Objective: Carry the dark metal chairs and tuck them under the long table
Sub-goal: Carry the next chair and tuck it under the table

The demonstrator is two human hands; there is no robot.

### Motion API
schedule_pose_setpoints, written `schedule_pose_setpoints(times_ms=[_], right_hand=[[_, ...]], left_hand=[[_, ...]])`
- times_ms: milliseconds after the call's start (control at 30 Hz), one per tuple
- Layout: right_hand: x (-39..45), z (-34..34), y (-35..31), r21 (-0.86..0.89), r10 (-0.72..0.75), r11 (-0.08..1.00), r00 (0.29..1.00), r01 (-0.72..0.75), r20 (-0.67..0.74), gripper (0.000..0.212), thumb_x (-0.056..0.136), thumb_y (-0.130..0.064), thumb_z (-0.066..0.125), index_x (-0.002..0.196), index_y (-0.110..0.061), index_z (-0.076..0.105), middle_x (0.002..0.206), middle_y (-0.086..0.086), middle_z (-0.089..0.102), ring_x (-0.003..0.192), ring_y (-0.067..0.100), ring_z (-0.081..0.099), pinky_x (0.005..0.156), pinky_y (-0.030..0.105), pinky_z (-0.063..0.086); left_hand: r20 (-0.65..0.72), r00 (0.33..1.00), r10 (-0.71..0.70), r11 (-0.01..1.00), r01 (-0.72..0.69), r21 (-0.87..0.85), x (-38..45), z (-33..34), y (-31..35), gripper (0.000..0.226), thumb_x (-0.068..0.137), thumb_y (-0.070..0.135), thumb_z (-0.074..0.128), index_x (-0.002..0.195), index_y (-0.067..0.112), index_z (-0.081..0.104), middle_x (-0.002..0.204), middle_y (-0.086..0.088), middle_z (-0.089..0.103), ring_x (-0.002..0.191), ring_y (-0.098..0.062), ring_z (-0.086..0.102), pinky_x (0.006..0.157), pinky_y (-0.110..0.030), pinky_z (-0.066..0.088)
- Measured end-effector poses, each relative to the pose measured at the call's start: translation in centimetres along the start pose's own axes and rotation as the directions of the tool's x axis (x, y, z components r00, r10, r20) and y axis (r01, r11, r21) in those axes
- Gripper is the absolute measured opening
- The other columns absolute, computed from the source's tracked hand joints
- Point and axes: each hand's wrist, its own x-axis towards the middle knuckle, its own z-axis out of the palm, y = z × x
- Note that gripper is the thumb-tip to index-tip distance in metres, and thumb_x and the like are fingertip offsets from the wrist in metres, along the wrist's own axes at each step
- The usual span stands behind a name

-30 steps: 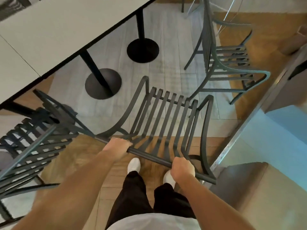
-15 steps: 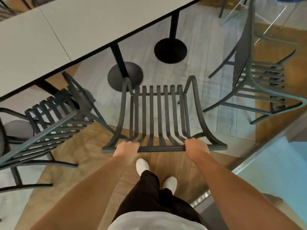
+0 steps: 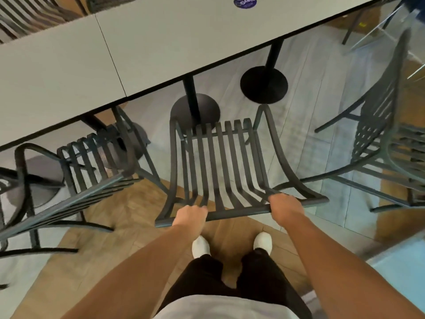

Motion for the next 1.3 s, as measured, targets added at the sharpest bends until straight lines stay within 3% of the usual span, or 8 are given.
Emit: schedule_pose_setpoints(times_ms=[267, 600, 967, 1167, 1300], right_hand=[[6.8, -5.3, 2.6, -0.084, -0.186, 0.98, 0.982, 0.182, -0.032, 0.03, 0.097, -0.005, 0.052, 0.122, -0.012, 0.067, 0.122, 0.008, 0.064, 0.112, 0.029, 0.066, 0.092, 0.037, 0.052], [13.7, -11.5, 6.3, -0.183, -0.364, 0.92, 0.929, 0.346, -0.071, 0.028, 0.099, -0.004, 0.052, 0.124, -0.009, 0.065, 0.124, 0.01, 0.063, 0.114, 0.03, 0.064, 0.094, 0.038, 0.05], [18.7, -15.7, 6.6, -0.215, -0.389, 0.902, 0.92, 0.374, -0.031, 0.031, 0.1, -0.011, 0.056, 0.13, -0.014, 0.064, 0.137, 0.007, 0.056, 0.117, 0.029, 0.063, 0.099, 0.04, 0.049], [21.8, -17.8, 7.6, -0.267, -0.389, 0.891, 0.92, 0.366, -0.037, 0.034, 0.099, -0.01, 0.055, 0.131, -0.016, 0.066, 0.146, 0.004, 0.052, 0.118, 0.029, 0.063, 0.097, 0.038, 0.049], [23.5, -18.6, 8.7, -0.284, -0.374, 0.892, 0.927, 0.351, -0.029, 0.035, 0.098, -0.012, 0.057, 0.131, -0.018, 0.066, 0.131, 0.003, 0.057, 0.114, 0.029, 0.064, 0.096, 0.04, 0.053]], left_hand=[[-0.021, 0.977, -0.211, 0.973, 0.207, -0.104, 4.2, -4.4, 0.7, 0.036, 0.107, 0.012, 0.042, 0.139, 0.022, 0.054, 0.122, -0.008, 0.068, 0.113, -0.031, 0.066, 0.089, -0.042, 0.054], [-0.015, 0.926, -0.378, 0.909, 0.368, -0.197, 9.6, -7.9, 2.8, 0.027, 0.103, 0.018, 0.054, 0.129, 0.026, 0.057, 0.114, 0.0, 0.069, 0.103, -0.025, 0.069, 0.084, -0.04, 0.058], [-0.011, 0.904, -0.427, 0.879, 0.412, -0.24, 12.9, -11.1, 2.6, 0.03, 0.105, 0.019, 0.052, 0.134, 0.026, 0.055, 0.116, 0.001, 0.068, 0.103, -0.025, 0.068, 0.074, -0.034, 0.047], [-0.003, 0.91, -0.415, 0.882, 0.401, -0.249, 15.0, -13.4, 3.3, 0.027, 0.106, 0.015, 0.051, 0.133, 0.018, 0.053, 0.116, -0.004, 0.067, 0.105, -0.026, 0.067, 0.082, -0.035, 0.051], [0.008, 0.909, -0.416, 0.867, 0.4, -0.297, 16.2, -14.0, 4.0, 0.025, 0.105, 0.016, 0.053, 0.13, 0.018, 0.054, 0.107, -0.002, 0.066, 0.097, -0.025, 0.066, 0.076, -0.035, 0.05]])
